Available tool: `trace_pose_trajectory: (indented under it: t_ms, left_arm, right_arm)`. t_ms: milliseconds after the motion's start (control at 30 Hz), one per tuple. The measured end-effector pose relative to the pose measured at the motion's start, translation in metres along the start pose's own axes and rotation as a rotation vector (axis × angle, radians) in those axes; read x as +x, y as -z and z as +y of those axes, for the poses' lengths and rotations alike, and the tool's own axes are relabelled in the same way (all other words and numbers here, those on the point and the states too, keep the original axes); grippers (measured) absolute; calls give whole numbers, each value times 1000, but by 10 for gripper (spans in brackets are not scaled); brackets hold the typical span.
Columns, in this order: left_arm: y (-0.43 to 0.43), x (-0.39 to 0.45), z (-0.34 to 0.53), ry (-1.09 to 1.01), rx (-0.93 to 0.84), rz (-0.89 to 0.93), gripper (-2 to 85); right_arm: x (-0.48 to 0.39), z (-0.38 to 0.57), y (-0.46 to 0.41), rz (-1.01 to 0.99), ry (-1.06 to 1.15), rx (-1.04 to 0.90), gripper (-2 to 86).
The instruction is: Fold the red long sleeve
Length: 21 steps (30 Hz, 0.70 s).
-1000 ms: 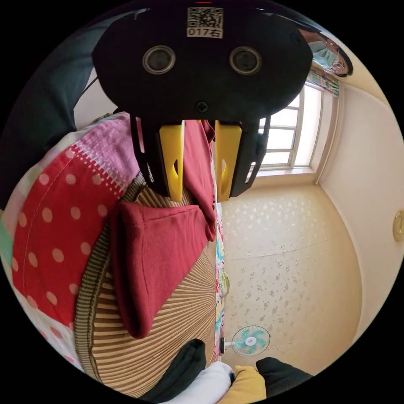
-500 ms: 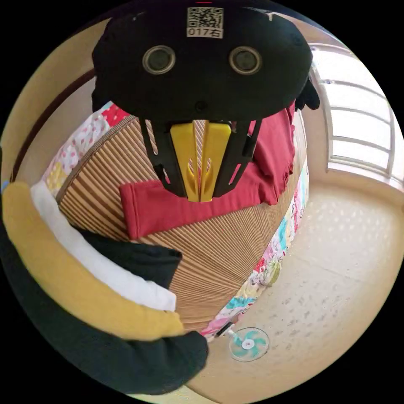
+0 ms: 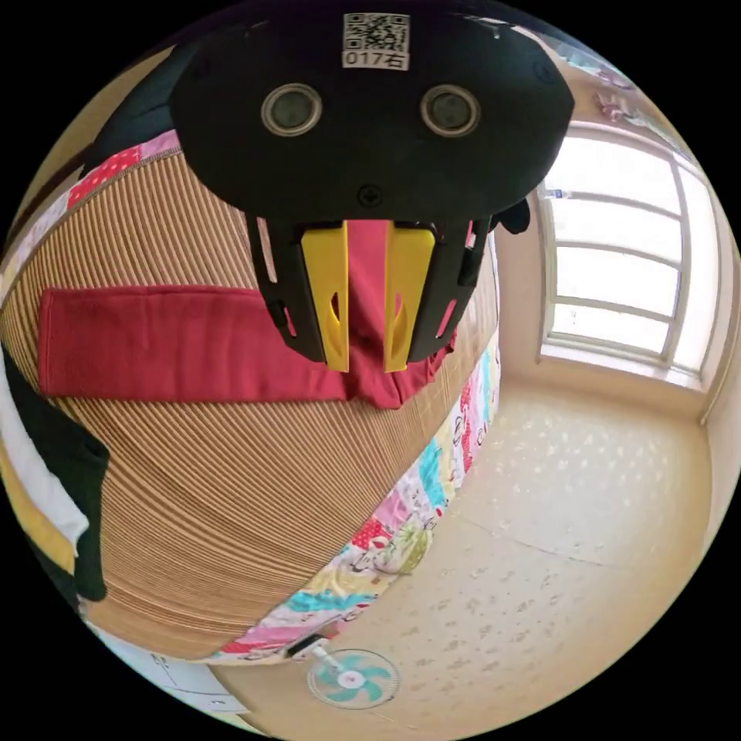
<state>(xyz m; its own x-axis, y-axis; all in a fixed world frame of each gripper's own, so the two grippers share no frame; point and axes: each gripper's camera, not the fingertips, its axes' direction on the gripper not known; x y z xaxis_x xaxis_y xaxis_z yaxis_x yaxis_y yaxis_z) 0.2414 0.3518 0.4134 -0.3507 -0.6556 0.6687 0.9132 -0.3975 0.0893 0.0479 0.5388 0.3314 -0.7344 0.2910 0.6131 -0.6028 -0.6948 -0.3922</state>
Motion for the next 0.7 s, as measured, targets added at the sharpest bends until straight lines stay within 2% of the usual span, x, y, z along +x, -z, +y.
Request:
trace_pose_trajectory:
  t_ms: [67, 267, 433, 600, 700]
  left_arm:
    - [-1, 7, 3, -14, -4, -8, 73]
    - [-6, 24, 10, -36, -14, -37, 87]
    - [-8, 32, 20, -23, 4, -36, 84]
    - [-9, 43, 26, -27, 3, -44, 84]
    - [-9, 50, 31, -29, 13, -54, 84]
  right_arm:
    - [81, 10, 1, 22, -188, -38, 69]
    - [187, 35, 35, -146, -399, -48, 72]
    - [214, 35, 48, -209, -515, 19, 83]
    - [205, 23, 36, -89, -556, 89, 66]
    - [180, 19, 23, 47, -589, 127, 42]
